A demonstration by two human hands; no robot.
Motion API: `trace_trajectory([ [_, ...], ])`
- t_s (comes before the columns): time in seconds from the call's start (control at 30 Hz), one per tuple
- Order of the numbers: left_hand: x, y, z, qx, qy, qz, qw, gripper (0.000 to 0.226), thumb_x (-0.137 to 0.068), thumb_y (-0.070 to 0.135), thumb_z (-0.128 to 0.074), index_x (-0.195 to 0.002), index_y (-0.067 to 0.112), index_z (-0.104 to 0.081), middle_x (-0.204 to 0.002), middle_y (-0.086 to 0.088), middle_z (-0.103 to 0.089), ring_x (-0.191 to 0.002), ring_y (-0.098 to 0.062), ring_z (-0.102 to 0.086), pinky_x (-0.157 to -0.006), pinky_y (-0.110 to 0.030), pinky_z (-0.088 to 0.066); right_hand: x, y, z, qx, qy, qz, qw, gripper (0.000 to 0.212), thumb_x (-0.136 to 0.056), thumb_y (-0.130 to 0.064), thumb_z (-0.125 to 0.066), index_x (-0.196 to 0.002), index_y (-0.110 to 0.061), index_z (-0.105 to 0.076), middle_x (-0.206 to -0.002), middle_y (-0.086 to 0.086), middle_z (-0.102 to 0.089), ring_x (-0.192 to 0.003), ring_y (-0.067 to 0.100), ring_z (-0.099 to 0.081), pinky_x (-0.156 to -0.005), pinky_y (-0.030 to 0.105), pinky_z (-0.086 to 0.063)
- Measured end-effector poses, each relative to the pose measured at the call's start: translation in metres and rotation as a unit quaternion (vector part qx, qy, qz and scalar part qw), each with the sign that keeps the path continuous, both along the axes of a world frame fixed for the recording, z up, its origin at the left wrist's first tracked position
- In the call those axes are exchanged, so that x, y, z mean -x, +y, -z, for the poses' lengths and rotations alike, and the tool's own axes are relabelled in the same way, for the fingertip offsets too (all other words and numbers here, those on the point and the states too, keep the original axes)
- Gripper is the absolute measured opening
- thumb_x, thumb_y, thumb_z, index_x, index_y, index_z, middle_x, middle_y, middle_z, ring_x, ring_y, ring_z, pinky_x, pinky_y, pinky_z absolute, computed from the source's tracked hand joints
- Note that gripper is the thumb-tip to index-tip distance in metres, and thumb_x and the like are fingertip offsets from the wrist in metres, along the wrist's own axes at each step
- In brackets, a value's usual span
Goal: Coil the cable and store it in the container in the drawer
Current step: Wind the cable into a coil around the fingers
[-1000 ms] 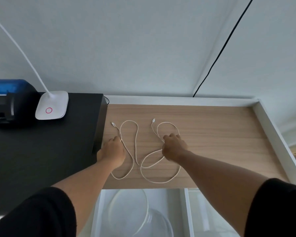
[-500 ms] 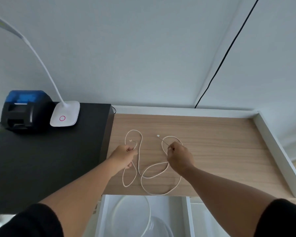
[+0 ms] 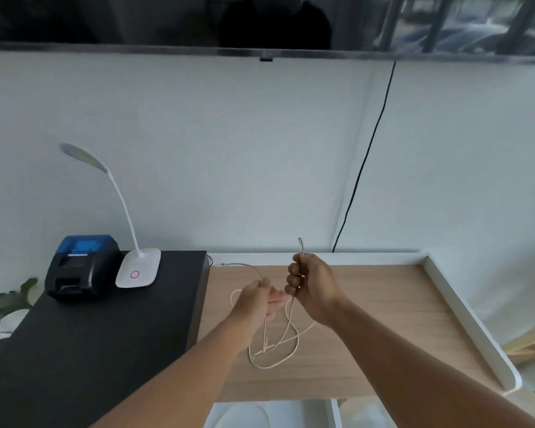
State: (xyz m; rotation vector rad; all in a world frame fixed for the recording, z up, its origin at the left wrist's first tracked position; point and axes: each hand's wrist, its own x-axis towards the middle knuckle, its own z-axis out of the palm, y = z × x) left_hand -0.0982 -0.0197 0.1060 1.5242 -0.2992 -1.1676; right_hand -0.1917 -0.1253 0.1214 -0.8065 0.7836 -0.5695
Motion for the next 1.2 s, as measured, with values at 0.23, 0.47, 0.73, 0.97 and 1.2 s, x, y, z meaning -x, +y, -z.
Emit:
trace_trajectory([
  [0.23, 0.031, -0.002, -0.047, 0.086, 0.012, 0.043, 0.995, 0.037, -0.11, 0.028, -0.033, -0.075, 0.017, -0.042, -0.052, 0.003, -0.041, -0.04, -0.012, -0.029, -0.047, -0.026, -0.035, 0.01, -0.007, -0.087, 0.016, -0.087, 0.05, 0.995, 0.016, -0.101, -0.01, -0.041, -0.09, -0.011, -0.052, -0.058, -0.001, -0.048, -0.045, 0.015, -0.036, -0.046, 0.027, -0.034],
  [0.47, 0.017, 0.017, -0.061, 0.107, -0.095, 0.111, 0.983, 0.04, -0.11, 0.027, -0.038, -0.093, 0.004, -0.065, -0.054, 0.007, -0.037, -0.043, -0.01, -0.029, -0.046, -0.025, -0.025, 0.051, -0.018, -0.174, 0.096, -0.152, 0.07, 0.981, 0.03, -0.109, -0.021, -0.04, -0.087, -0.011, -0.058, -0.065, -0.001, -0.046, -0.046, 0.014, -0.035, -0.045, 0.026, -0.036],
  [0.73, 0.009, 0.025, -0.115, 0.03, -0.089, 0.184, 0.978, 0.052, -0.105, 0.039, -0.045, -0.057, 0.02, -0.047, -0.05, 0.004, -0.033, -0.045, -0.016, -0.028, -0.052, -0.031, -0.026, 0.116, 0.02, -0.237, 0.203, -0.133, -0.195, 0.95, 0.035, -0.108, -0.031, -0.043, -0.08, -0.02, -0.061, -0.059, -0.009, -0.029, -0.042, 0.005, -0.022, -0.042, 0.021, -0.018],
  [0.97, -0.012, 0.023, -0.178, 0.062, -0.146, 0.181, 0.971, 0.044, -0.105, 0.044, -0.046, -0.07, 0.018, -0.054, -0.052, 0.007, -0.034, -0.043, -0.011, -0.025, -0.052, -0.029, -0.026, 0.122, 0.065, -0.203, 0.459, 0.412, -0.477, 0.626, 0.031, -0.101, -0.013, -0.049, -0.118, 0.001, -0.07, -0.082, -0.002, -0.074, -0.068, 0.018, -0.061, -0.059, 0.027, -0.047],
  [1.2, -0.003, 0.033, -0.187, 0.09, -0.23, 0.192, 0.95, 0.041, -0.104, 0.047, -0.046, -0.082, 0.014, -0.057, -0.059, 0.007, -0.032, -0.048, -0.013, -0.024, -0.048, -0.025, -0.024, 0.109, 0.023, -0.163, 0.531, 0.485, -0.177, 0.672, 0.03, -0.101, -0.005, -0.039, -0.11, -0.003, -0.067, -0.113, 0.015, -0.069, -0.096, 0.03, -0.064, -0.079, 0.032, -0.05],
])
